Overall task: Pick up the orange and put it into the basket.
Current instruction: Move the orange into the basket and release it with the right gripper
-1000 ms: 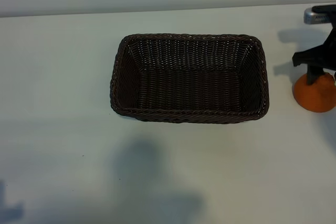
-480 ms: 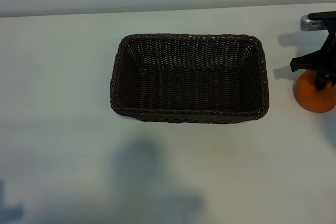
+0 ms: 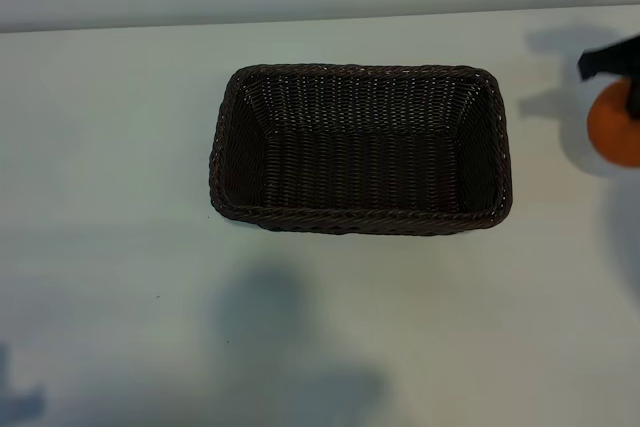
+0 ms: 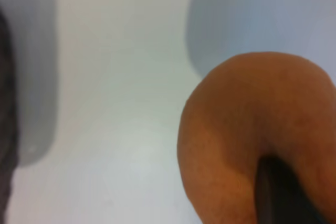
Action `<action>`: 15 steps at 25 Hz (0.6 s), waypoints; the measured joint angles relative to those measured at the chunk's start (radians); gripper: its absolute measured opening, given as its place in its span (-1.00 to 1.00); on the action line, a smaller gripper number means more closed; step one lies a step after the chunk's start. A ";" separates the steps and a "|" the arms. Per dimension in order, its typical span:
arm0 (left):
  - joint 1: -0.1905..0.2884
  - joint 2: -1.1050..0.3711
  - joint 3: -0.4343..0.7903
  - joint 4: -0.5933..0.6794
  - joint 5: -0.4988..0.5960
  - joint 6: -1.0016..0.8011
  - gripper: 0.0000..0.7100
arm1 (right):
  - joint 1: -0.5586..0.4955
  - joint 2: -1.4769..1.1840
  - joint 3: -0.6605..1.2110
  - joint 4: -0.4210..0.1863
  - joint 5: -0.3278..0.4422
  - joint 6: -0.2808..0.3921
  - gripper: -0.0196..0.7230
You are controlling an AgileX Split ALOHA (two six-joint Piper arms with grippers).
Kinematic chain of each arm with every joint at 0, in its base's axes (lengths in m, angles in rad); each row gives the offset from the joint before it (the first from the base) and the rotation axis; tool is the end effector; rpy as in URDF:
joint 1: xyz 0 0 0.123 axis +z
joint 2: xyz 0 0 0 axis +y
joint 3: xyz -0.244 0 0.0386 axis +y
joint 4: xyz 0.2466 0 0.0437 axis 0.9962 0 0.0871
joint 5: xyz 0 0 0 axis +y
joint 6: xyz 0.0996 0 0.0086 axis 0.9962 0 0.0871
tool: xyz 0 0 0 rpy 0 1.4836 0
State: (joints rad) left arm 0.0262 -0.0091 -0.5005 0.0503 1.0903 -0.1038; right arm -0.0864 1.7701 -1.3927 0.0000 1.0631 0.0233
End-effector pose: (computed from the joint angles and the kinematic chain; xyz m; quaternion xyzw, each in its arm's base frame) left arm 0.0374 0.0054 0.2705 -0.0572 0.8562 0.0052 0.5134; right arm 0.3516 -0.0305 0.2066 0.0545 0.9926 -0.0034 0.1085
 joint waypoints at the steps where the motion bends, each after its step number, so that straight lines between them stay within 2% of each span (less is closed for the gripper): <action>1: 0.000 0.000 0.000 0.000 0.000 0.000 0.59 | 0.000 -0.017 -0.018 0.007 0.022 -0.006 -0.71; 4: 0.000 0.000 0.000 0.000 0.000 0.000 0.59 | 0.000 -0.054 -0.060 0.005 0.068 -0.012 -0.72; 10: 0.000 0.000 0.000 0.000 0.000 0.000 0.59 | 0.000 -0.083 -0.073 0.011 0.087 -0.013 -0.72; 15: 0.000 0.000 0.000 0.000 0.000 0.000 0.59 | 0.026 -0.083 -0.073 0.072 0.093 -0.046 -0.72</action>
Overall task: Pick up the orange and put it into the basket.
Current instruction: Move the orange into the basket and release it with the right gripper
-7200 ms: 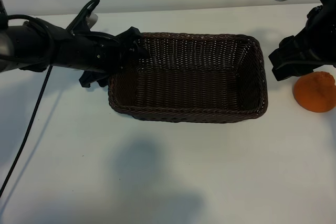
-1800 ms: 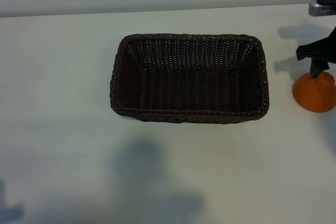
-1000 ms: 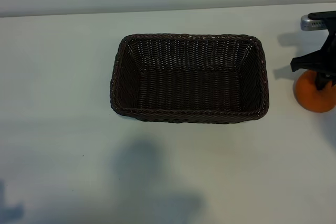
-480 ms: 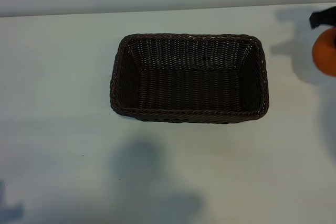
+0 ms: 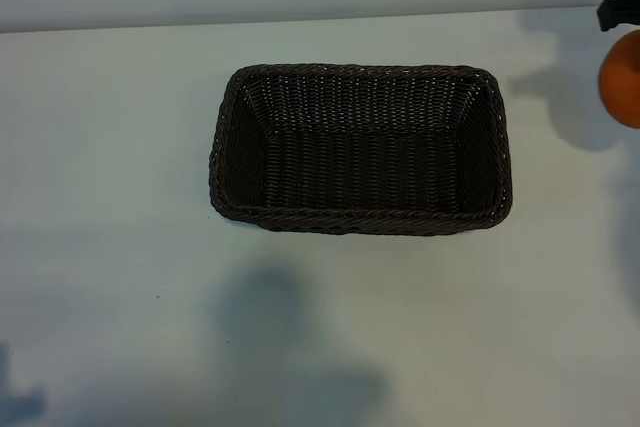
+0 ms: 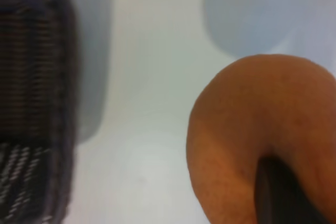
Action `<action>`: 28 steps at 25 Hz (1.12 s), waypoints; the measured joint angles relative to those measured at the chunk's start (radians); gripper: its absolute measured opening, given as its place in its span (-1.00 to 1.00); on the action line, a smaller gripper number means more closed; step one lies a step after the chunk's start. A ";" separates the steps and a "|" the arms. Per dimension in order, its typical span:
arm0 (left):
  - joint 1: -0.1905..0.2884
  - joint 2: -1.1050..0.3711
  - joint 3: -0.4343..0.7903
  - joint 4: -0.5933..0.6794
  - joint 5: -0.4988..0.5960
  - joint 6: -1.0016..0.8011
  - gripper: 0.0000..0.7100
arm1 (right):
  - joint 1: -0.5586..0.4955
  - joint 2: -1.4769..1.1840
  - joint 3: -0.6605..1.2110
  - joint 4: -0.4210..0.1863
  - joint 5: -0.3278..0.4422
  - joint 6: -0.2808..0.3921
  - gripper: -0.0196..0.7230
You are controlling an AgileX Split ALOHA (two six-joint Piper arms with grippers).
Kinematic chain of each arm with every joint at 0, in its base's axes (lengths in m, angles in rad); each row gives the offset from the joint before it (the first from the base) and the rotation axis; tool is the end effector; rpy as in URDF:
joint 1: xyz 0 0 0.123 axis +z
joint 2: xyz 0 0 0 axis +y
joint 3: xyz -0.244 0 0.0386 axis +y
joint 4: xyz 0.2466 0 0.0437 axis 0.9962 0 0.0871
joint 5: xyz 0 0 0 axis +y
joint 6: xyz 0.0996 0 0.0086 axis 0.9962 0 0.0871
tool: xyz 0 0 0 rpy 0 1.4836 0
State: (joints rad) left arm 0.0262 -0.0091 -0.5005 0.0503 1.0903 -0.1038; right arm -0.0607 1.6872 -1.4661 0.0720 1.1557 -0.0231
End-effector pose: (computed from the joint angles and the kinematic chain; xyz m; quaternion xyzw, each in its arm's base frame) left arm 0.0374 0.0054 0.2705 -0.0572 0.8562 0.0052 0.5134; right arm 0.3443 -0.0143 0.2536 0.0284 0.9891 0.0287 0.1414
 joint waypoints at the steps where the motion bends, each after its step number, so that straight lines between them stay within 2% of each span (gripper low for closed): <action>1: 0.000 0.000 0.000 0.000 0.000 0.000 0.59 | 0.020 0.000 0.000 0.008 0.001 -0.006 -0.72; 7: 0.000 0.000 0.000 0.000 0.000 0.001 0.59 | 0.222 0.000 0.000 0.029 0.000 -0.002 -0.72; 14: 0.000 0.000 0.000 0.000 0.000 0.000 0.59 | 0.459 0.008 -0.001 0.033 -0.086 0.034 -0.72; 20: 0.000 0.000 0.000 0.000 0.000 0.000 0.59 | 0.499 0.080 -0.026 0.031 -0.095 0.037 -0.72; 28: 0.000 0.000 0.000 0.000 0.000 0.000 0.59 | 0.499 0.236 -0.100 0.023 -0.167 0.033 -0.72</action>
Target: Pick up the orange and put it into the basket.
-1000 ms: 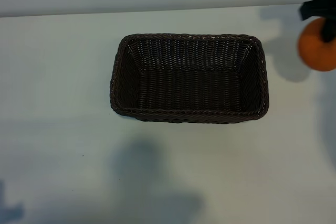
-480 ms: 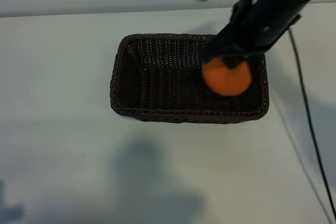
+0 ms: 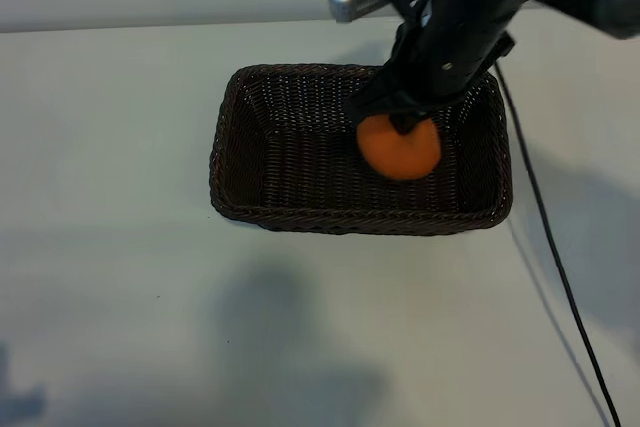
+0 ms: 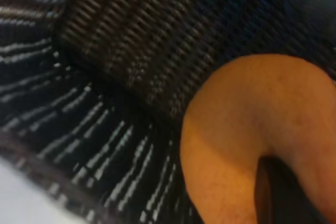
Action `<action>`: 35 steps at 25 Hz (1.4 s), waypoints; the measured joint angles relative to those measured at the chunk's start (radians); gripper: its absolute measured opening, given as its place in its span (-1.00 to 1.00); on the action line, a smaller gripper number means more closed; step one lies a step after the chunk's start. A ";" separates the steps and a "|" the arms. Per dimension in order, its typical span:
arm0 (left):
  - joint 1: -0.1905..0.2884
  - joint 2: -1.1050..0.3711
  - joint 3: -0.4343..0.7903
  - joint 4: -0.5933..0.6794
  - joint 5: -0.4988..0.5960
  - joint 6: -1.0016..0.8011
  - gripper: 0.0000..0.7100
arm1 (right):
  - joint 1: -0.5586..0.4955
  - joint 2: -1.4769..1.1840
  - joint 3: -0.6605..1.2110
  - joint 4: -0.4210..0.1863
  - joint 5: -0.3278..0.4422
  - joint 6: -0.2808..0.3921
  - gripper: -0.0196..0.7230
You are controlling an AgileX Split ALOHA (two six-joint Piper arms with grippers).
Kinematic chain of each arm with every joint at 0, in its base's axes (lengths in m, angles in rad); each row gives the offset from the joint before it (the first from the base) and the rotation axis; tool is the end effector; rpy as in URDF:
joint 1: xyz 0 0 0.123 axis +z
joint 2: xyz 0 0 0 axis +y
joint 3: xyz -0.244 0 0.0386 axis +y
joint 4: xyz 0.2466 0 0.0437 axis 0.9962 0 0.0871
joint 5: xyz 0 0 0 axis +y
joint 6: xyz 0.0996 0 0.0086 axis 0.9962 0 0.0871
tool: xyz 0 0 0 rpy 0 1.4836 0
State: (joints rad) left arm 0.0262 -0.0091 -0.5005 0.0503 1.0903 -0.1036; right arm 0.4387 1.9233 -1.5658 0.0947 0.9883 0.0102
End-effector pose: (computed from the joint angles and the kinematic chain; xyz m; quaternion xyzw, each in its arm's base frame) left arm 0.0374 0.0054 0.2705 -0.0571 0.8562 0.0052 0.5134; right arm 0.3565 0.1760 0.1985 -0.1907 0.9683 0.0766 0.1418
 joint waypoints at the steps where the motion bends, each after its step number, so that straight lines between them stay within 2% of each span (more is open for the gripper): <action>1: 0.000 0.000 0.000 0.000 0.000 0.000 0.59 | 0.000 0.026 0.000 -0.002 -0.002 0.000 -0.72; 6: 0.000 0.000 0.000 0.000 0.000 0.000 0.59 | 0.000 0.127 0.000 -0.013 -0.002 -0.001 -0.72; 13: 0.000 0.000 0.000 0.000 0.000 0.000 0.59 | 0.000 0.139 0.000 -0.017 -0.011 -0.001 -0.72; 16: 0.000 0.000 0.000 0.000 0.000 0.000 0.59 | 0.000 0.139 0.000 -0.017 -0.011 -0.001 -0.65; 19: 0.000 0.000 0.000 0.000 0.000 0.000 0.59 | 0.000 0.139 -0.007 -0.018 0.002 -0.001 -0.32; 22: 0.000 0.000 0.000 0.000 0.000 0.000 0.59 | 0.000 0.139 -0.040 -0.018 0.042 -0.001 0.30; 24: 0.000 0.000 0.000 0.000 0.000 0.000 0.59 | 0.000 0.139 -0.074 -0.018 0.073 -0.001 0.63; 26: 0.000 0.000 0.000 0.000 0.000 0.000 0.59 | 0.000 0.139 -0.108 -0.018 0.110 -0.001 0.81; 29: 0.000 0.000 0.000 0.000 0.000 0.000 0.59 | 0.000 0.138 -0.165 -0.018 0.162 -0.001 0.83; 35: 0.000 0.000 0.000 0.000 0.000 0.000 0.59 | 0.000 0.138 -0.277 -0.024 0.228 -0.001 0.57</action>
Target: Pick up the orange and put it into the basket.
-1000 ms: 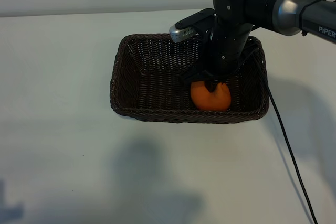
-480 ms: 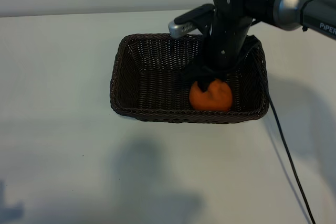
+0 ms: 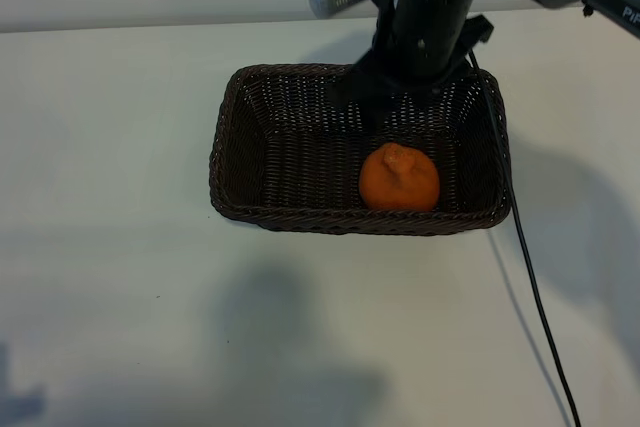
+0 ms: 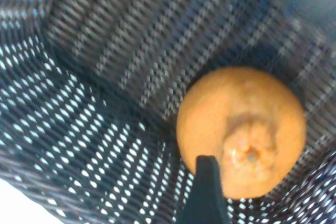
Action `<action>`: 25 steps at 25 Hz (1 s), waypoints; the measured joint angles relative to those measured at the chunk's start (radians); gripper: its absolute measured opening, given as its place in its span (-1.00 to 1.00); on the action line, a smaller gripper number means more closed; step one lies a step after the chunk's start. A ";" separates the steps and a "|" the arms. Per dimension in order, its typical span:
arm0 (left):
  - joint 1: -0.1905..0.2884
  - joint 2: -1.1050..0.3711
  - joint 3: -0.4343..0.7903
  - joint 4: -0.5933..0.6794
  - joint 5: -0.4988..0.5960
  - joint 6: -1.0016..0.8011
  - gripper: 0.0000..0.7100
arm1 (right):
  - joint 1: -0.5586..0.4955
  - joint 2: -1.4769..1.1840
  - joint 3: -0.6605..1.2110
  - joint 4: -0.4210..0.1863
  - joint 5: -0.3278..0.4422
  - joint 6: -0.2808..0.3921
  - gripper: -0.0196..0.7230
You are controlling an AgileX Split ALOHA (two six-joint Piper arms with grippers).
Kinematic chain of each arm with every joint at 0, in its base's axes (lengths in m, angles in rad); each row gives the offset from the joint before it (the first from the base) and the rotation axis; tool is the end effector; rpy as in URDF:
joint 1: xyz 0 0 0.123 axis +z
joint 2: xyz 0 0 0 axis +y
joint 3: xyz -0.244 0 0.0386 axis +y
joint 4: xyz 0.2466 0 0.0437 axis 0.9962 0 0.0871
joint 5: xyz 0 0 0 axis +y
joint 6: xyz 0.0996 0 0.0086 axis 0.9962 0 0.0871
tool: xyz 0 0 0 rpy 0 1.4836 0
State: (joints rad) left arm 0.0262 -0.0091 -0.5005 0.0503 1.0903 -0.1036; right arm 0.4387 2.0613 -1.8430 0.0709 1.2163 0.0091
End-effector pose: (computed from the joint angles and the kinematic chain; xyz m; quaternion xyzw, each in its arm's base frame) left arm 0.0374 0.0054 0.2705 -0.0571 0.8562 0.0052 0.5134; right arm 0.3786 0.1850 0.2120 -0.2034 0.9721 0.0583 0.1010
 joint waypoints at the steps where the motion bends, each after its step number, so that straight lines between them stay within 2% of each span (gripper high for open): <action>1: 0.000 0.000 0.000 0.000 0.000 0.000 0.59 | 0.000 0.000 -0.018 -0.005 0.000 0.000 0.55; 8: 0.000 0.000 0.000 0.000 0.000 0.000 0.59 | -0.006 0.000 -0.073 -0.041 0.004 0.000 0.54; 12: 0.000 0.000 0.000 0.000 0.000 0.000 0.59 | -0.047 0.000 -0.073 -0.078 0.005 0.000 0.54; 21: 0.000 0.000 0.000 0.000 0.000 0.000 0.59 | -0.361 0.000 -0.073 -0.103 0.005 -0.009 0.54; 25: 0.000 0.000 0.000 0.000 0.000 0.000 0.59 | -0.519 0.000 -0.073 -0.071 0.005 -0.018 0.54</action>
State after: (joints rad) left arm 0.0262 -0.0091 -0.5005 0.0503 1.0903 -0.1036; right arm -0.0798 2.0613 -1.9162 0.0000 1.2213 -0.0085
